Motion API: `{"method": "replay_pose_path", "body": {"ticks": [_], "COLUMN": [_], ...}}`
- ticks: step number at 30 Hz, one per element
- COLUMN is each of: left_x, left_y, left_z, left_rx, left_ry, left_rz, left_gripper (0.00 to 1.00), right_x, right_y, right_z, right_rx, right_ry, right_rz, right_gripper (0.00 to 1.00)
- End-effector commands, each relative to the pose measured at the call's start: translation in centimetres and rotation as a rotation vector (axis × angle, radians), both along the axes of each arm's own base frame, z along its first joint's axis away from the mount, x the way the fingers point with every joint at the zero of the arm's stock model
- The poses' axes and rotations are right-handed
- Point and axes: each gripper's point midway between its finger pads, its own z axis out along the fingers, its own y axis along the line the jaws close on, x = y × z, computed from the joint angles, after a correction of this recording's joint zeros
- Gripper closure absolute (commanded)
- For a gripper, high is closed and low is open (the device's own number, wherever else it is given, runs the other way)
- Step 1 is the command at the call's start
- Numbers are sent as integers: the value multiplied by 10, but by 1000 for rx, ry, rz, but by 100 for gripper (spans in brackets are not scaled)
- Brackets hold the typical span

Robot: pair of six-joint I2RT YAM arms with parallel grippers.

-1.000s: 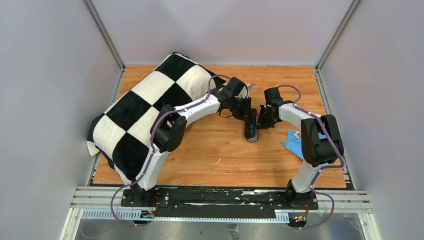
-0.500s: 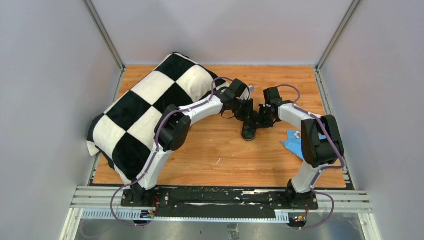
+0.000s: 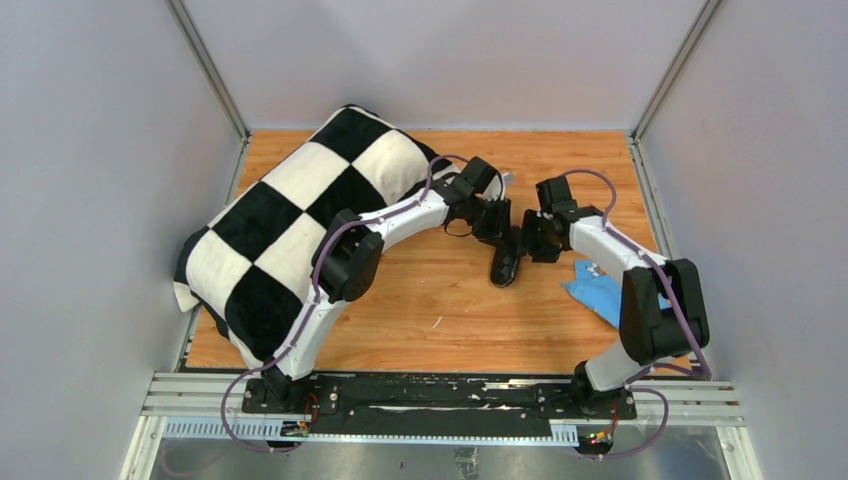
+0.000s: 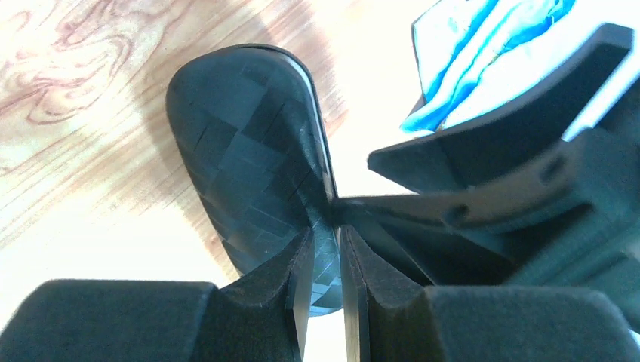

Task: Organize the sunglasses
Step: Close the sunglasses case at the center of the board, then reset both arms

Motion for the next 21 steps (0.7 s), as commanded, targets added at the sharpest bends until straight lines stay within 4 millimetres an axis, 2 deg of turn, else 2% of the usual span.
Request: {"method": "replay_pose_path", "body": {"ticks": [1, 4, 10, 15, 18, 21], "left_x": [-14, -9, -10, -13, -17, -27], "left_y": [7, 3, 4, 5, 22, 51], "left_z": [-61, -45, -36, 0, 22, 38], "left_rx": [137, 122, 124, 86, 111, 148], "left_ry": [50, 16, 3, -55, -117, -157], "left_rz": [-15, -20, -22, -35, -44, -40], "left_gripper": [74, 73, 73, 73, 73, 71], "right_x": [-34, -46, -57, -56, -56, -54], "right_y": [10, 9, 6, -2, -9, -21], "right_z": [17, 19, 34, 42, 50, 67], "right_rx": [52, 77, 92, 67, 55, 17], "right_ry": [35, 54, 1, -40, -71, -142], "right_rz": [100, 113, 97, 69, 58, 44], "right_gripper": [47, 47, 48, 48, 47, 45]}}
